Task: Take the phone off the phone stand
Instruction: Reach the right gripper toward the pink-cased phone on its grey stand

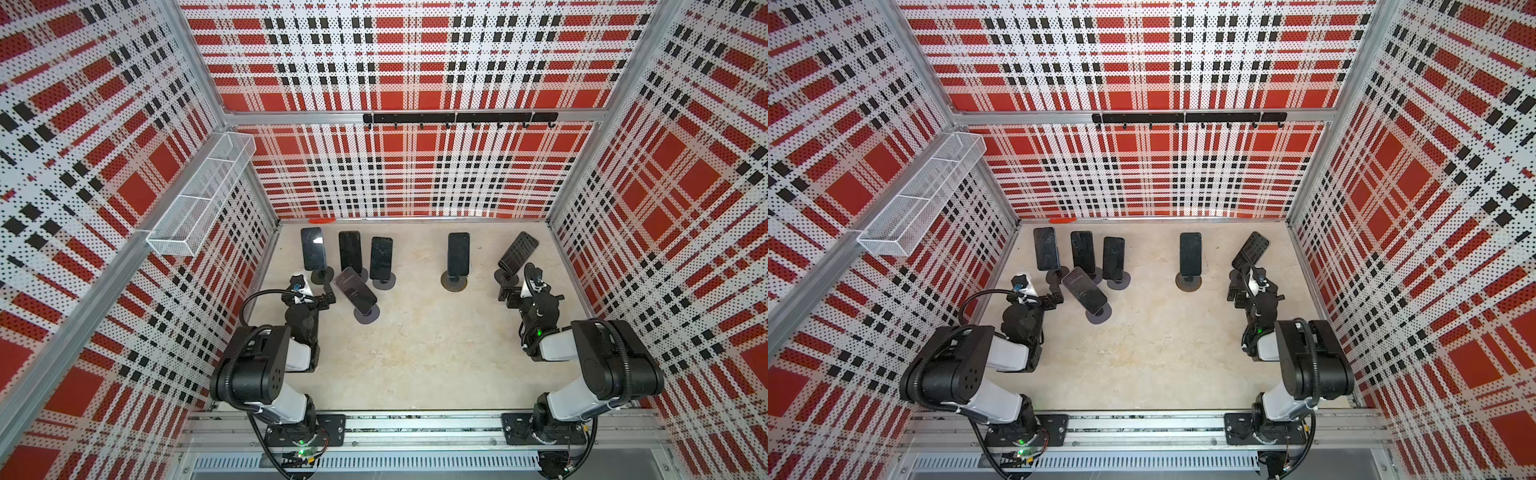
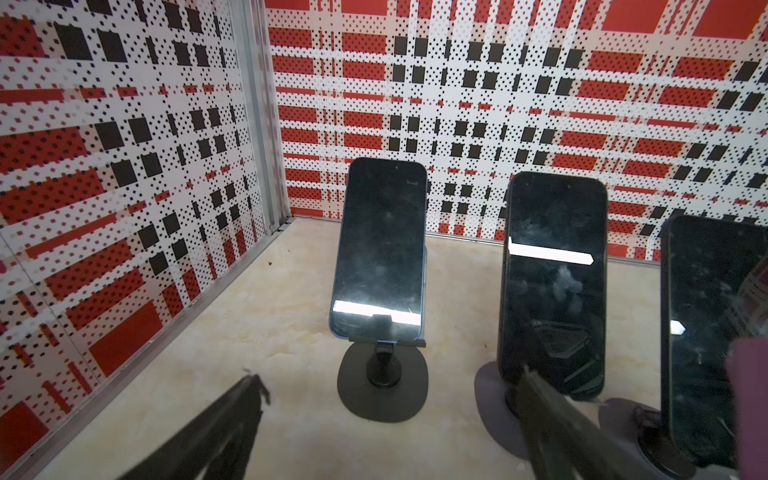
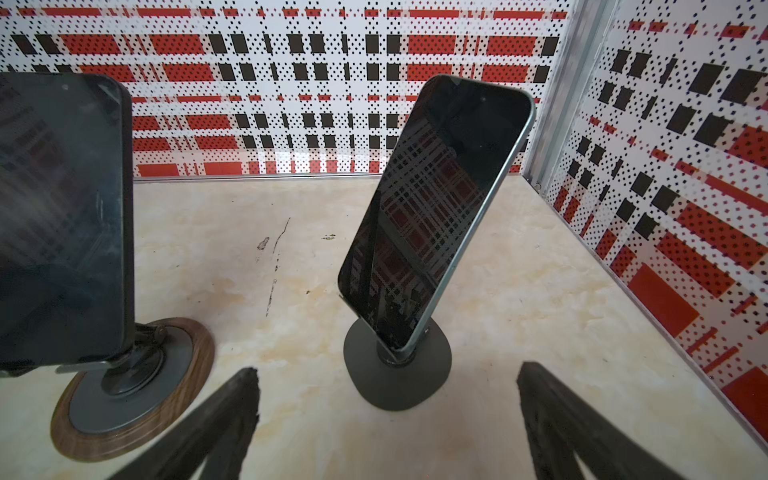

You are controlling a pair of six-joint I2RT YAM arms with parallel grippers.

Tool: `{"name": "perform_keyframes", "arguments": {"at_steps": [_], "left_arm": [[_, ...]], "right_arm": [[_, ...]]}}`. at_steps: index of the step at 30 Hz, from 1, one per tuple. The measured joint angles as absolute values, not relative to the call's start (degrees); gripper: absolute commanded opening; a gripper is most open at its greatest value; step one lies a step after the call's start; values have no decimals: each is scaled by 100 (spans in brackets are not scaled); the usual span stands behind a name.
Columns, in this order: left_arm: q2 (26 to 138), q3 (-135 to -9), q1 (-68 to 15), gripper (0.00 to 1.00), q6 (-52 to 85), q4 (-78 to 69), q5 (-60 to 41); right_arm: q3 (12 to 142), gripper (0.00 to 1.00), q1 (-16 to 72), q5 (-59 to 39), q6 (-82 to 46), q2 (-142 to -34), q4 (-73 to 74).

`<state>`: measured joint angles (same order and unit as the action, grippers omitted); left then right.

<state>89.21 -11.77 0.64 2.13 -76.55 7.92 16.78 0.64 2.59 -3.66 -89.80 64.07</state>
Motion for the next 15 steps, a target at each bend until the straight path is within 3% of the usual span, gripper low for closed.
{"name": "perform_keyframes", "arguments": {"at_steps": [15], "left_arm": [[8921,-1177,224,98,274,-7675,478]], "right_arm": [[1678,100,64,250,-366,-8980,6407]]}}
